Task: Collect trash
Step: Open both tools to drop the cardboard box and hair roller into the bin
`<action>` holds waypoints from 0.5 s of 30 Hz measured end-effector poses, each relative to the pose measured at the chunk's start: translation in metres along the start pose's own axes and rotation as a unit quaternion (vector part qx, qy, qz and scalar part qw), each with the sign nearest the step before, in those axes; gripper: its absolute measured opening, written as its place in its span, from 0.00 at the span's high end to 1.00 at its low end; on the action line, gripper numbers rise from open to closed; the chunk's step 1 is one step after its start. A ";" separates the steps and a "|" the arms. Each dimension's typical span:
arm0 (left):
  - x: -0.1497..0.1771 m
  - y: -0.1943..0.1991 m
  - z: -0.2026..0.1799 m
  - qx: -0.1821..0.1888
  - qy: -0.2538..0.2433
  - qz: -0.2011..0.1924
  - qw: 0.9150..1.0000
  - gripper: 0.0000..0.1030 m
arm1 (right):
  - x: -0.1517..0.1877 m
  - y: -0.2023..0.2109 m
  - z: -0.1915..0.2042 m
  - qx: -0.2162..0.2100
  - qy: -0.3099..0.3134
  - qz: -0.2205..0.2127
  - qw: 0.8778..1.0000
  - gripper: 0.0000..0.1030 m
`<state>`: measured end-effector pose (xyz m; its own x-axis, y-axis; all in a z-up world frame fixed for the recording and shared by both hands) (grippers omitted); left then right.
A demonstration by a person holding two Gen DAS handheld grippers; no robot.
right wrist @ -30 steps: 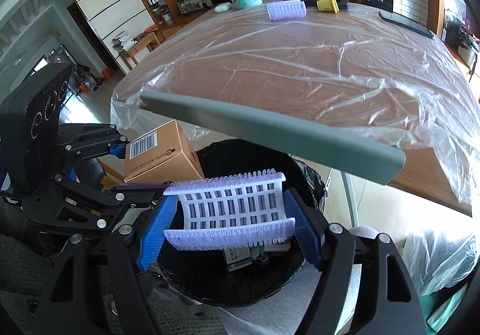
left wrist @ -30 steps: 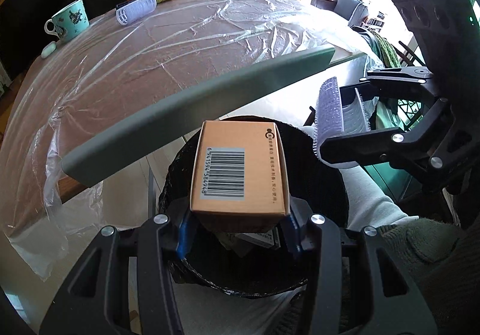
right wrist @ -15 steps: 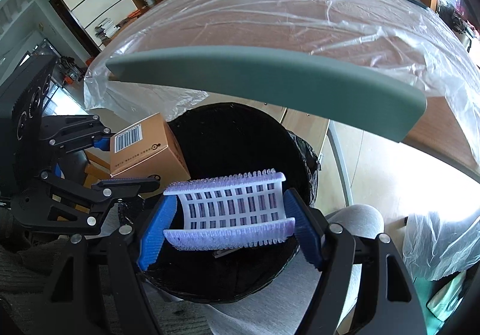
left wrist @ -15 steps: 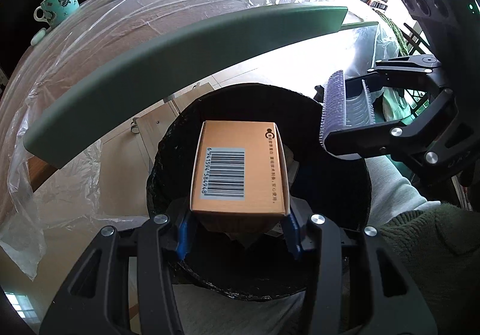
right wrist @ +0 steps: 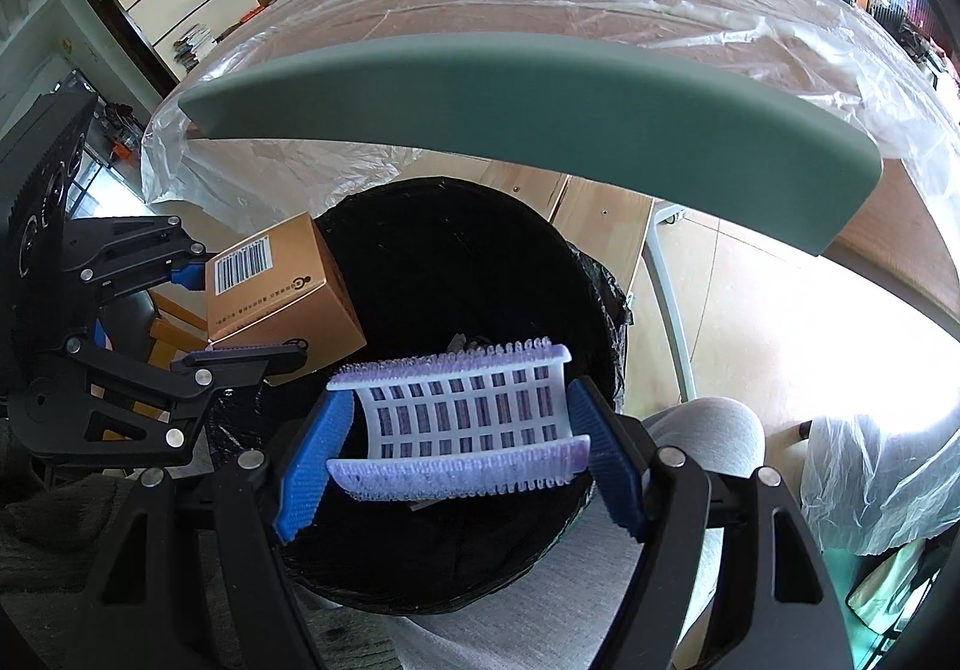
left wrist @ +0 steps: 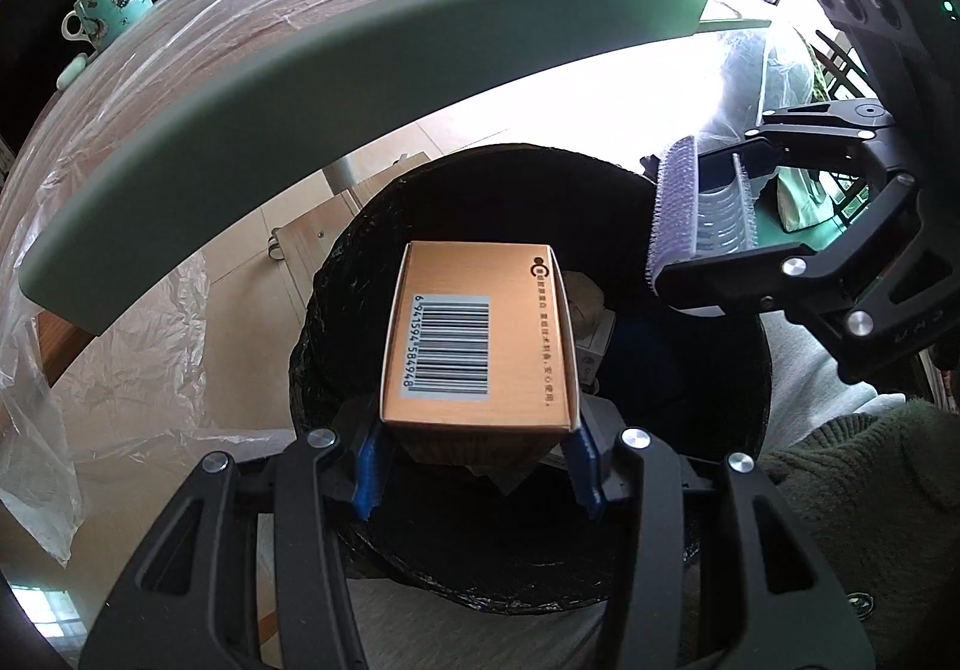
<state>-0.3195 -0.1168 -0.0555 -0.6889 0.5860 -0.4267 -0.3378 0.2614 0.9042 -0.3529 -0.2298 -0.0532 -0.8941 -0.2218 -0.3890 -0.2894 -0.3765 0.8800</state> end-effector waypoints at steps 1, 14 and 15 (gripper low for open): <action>0.001 0.000 -0.001 0.002 -0.003 -0.002 1.000 0.42 | 0.000 0.000 0.001 0.000 0.000 0.000 1.000 0.29; -0.002 0.089 0.000 0.011 -0.039 -0.102 0.994 0.15 | -0.022 0.091 0.007 0.007 0.028 -0.120 0.992 0.10; -0.007 0.104 0.002 0.007 -0.045 -0.127 0.991 0.12 | -0.031 0.107 0.008 0.020 0.032 -0.158 0.987 0.04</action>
Point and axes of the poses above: each gripper's, at about its wrist camera, not at the fingertips, and y roughly against the way its jaws point, z to its left, x to its underside, the point moved 1 cm from there along -y, roughly the way its jaws point, and after that the axes turned 5 degrees about -y, right-handed, at the moved point
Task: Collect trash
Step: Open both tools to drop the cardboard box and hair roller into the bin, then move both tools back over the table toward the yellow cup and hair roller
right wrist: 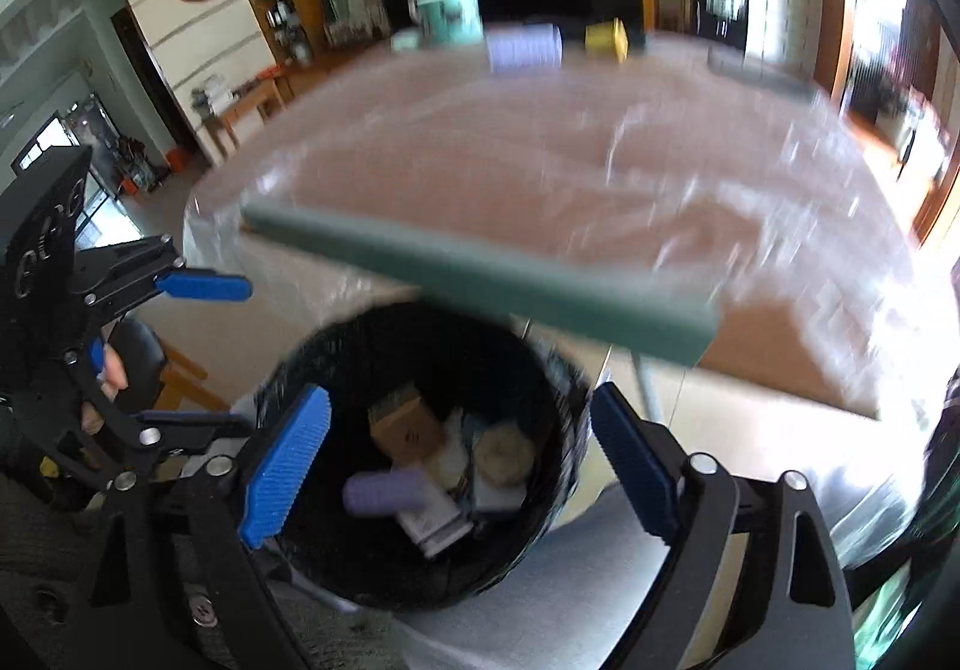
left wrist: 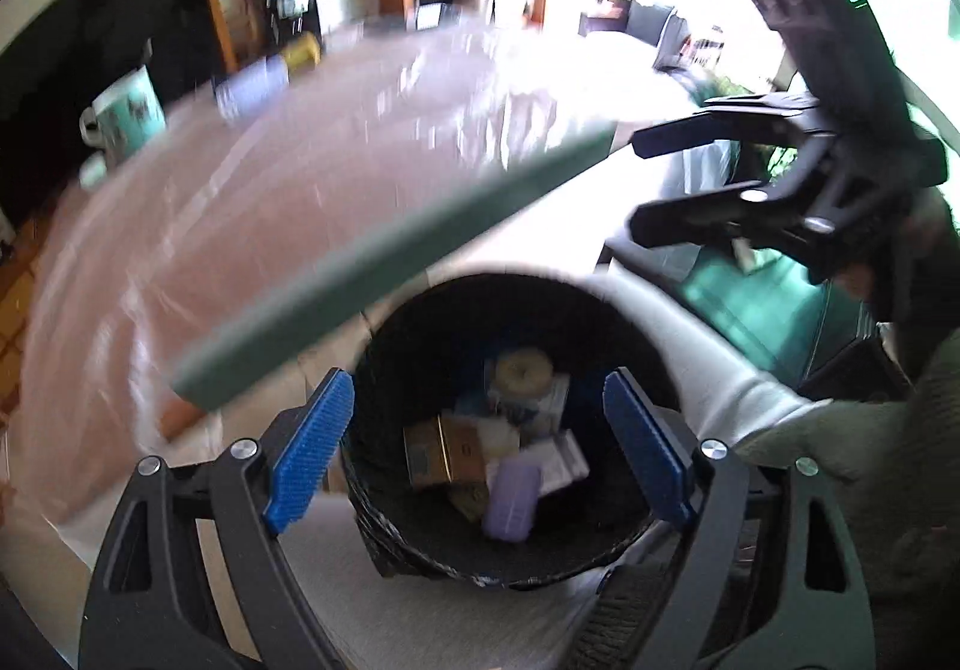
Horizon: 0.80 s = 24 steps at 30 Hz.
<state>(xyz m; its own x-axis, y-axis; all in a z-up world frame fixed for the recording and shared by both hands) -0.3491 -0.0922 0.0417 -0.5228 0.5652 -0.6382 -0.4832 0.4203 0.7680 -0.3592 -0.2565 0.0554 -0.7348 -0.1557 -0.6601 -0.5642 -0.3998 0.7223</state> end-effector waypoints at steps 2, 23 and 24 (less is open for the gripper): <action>-0.020 0.028 0.007 -0.035 -0.005 -0.067 0.997 0.01 | -0.028 0.019 -0.005 0.022 -0.003 -0.073 0.997 0.04; -0.153 -0.126 0.203 -0.118 0.029 -0.006 0.993 0.01 | -0.260 -0.225 -0.091 0.136 -0.079 0.021 0.987 0.11; -0.156 -0.134 0.206 -0.115 0.028 -0.001 0.993 0.01 | -0.262 -0.233 -0.093 0.136 -0.083 0.026 0.987 0.12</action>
Point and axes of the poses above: each gripper's, at about its wrist camera, not at the fingertips, and y roughly against the way its jaws point, z to its left, x to its underside, the point moved 1 cm from there along -y, roughly the way its jaws point, and after that the axes turned 5 degrees about -y, right-handed, at the moved point
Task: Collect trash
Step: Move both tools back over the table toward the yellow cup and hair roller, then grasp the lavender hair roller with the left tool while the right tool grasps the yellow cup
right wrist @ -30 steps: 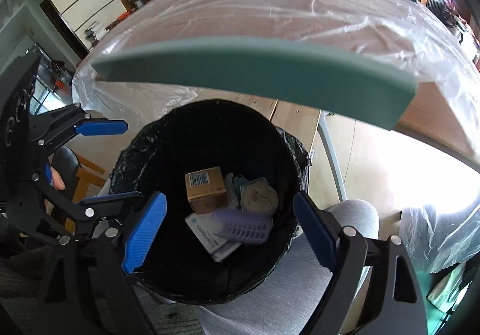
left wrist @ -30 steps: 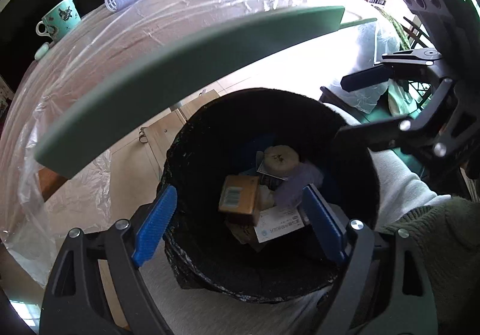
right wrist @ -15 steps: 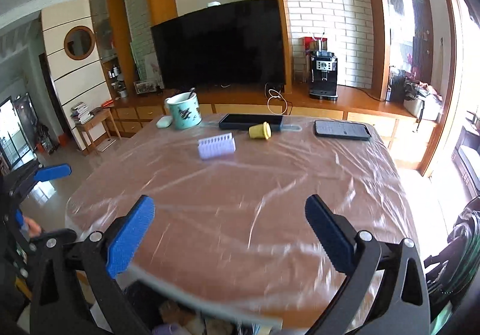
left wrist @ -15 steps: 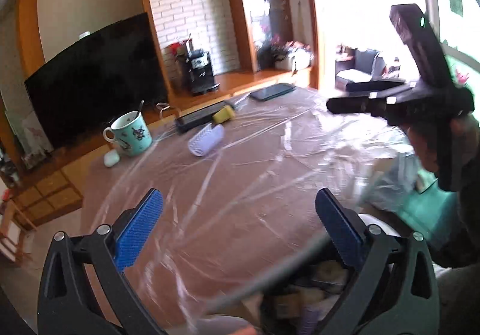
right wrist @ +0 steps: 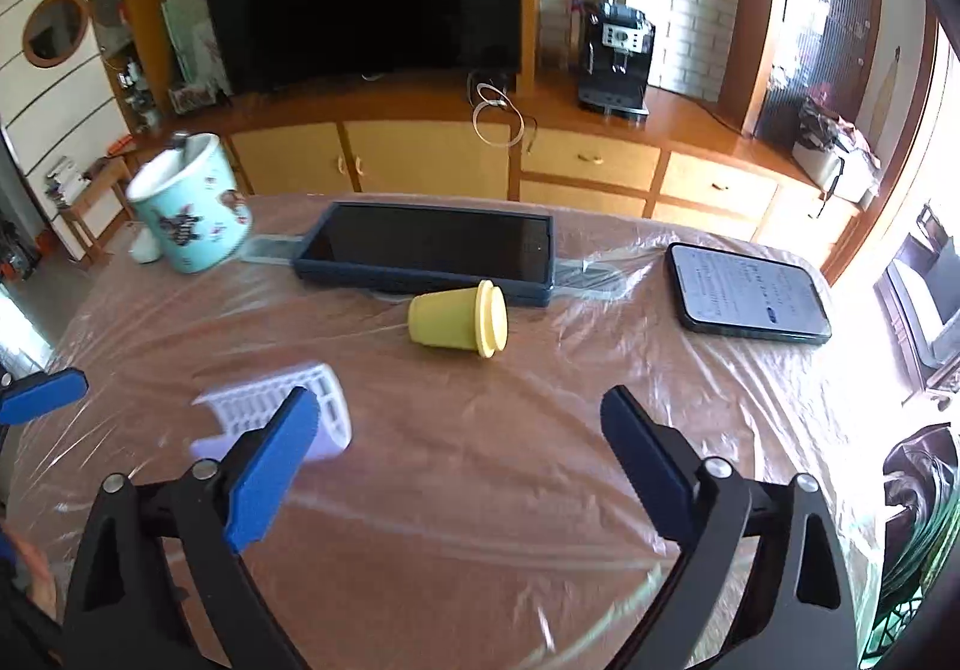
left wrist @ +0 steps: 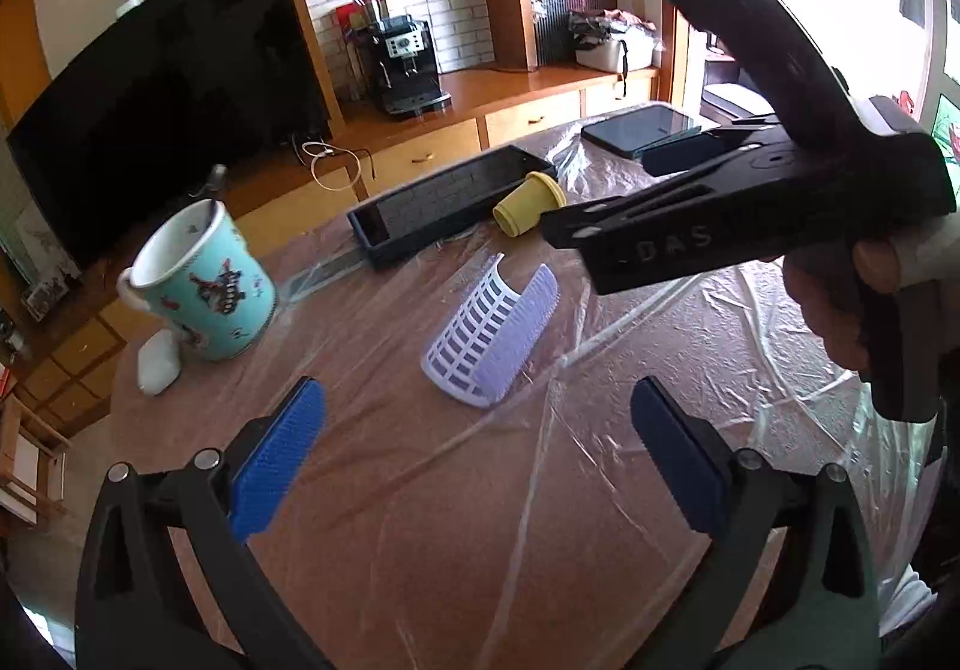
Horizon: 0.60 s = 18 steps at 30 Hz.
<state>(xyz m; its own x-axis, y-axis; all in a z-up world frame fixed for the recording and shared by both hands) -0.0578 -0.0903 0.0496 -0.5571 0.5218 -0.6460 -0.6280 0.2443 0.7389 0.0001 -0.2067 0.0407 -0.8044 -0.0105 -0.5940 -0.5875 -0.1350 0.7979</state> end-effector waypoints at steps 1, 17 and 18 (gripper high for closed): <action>-0.003 -0.006 0.000 0.002 -0.002 0.004 1.000 0.01 | -0.003 -0.007 0.000 0.002 -0.003 0.006 1.000 0.14; -0.024 -0.064 0.005 0.062 0.016 0.037 0.997 0.34 | -0.010 -0.049 0.005 -0.004 -0.018 0.034 0.999 0.54; -0.024 -0.065 0.005 0.065 0.017 0.038 0.997 0.38 | -0.010 -0.048 0.004 -0.007 -0.019 0.032 0.999 0.54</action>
Point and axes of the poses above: each gripper's, at about its wrist camera, not at the fingertips, and y roughly against the way its jaws point, z to its left, x to its underside, the point moved 1 cm from there along -y, roughly the way its jaws point, and after that the axes turned 5 degrees about -y, right-handed, at the moved point
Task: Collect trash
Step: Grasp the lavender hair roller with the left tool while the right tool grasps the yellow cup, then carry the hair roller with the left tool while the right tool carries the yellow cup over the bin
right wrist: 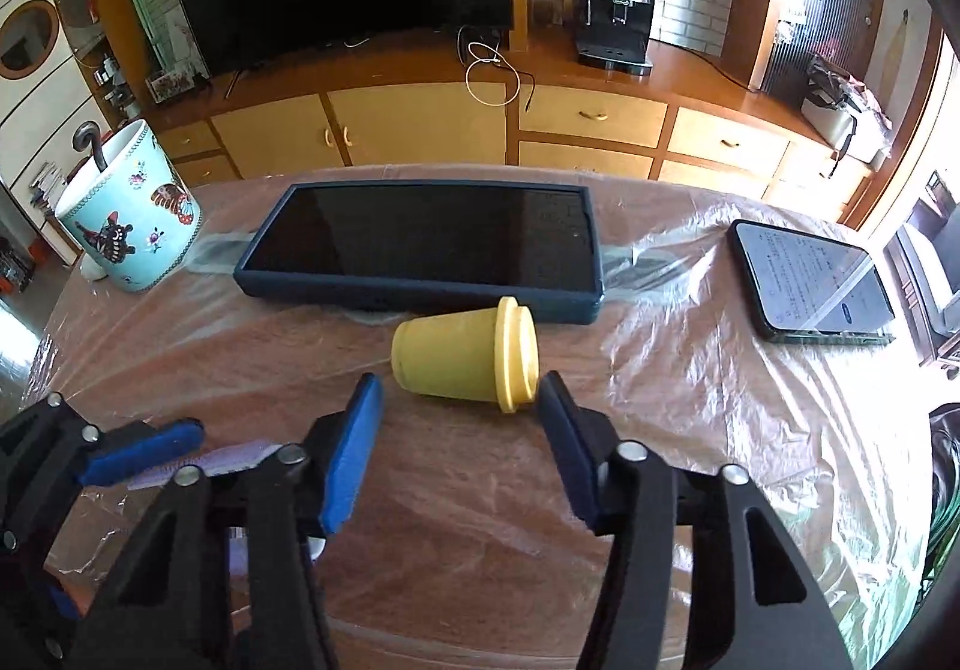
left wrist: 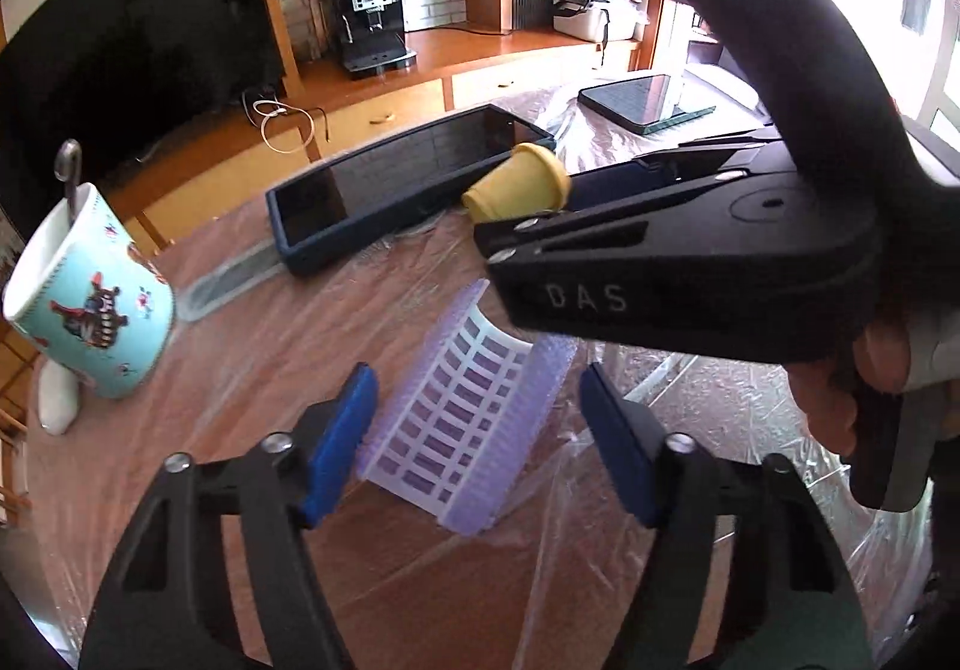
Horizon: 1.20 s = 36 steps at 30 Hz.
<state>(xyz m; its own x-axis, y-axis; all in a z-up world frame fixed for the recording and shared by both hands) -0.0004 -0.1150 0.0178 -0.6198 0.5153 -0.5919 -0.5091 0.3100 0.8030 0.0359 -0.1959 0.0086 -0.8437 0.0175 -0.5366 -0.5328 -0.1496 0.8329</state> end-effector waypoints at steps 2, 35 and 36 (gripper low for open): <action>0.000 -0.003 -0.001 0.007 0.001 0.006 1.000 0.48 | 0.002 0.002 -0.001 -0.006 -0.003 -0.004 1.000 0.54; 0.021 0.038 -0.010 0.021 0.050 -0.013 0.998 0.55 | 0.049 0.070 -0.027 -0.098 -0.013 -0.031 0.995 0.62; 0.023 0.040 -0.012 0.022 0.050 -0.013 0.998 0.55 | 0.051 0.074 -0.029 -0.102 -0.015 -0.031 0.994 0.62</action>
<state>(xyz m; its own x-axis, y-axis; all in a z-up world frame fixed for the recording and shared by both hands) -0.0420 -0.1000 0.0360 -0.6642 0.4247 -0.6152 -0.5010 0.3579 0.7880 -0.0445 -0.2344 0.0385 -0.8133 0.0608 -0.5787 -0.5610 -0.3457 0.7522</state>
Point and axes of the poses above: each gripper's, at about its wrist camera, not at the fingertips, and y roughly against the way its jaws point, z to its left, x to its underside, the point moved 1 cm from there along -y, roughly the way its jaws point, and after that the axes turned 5 degrees about -y, right-handed, at the moved point
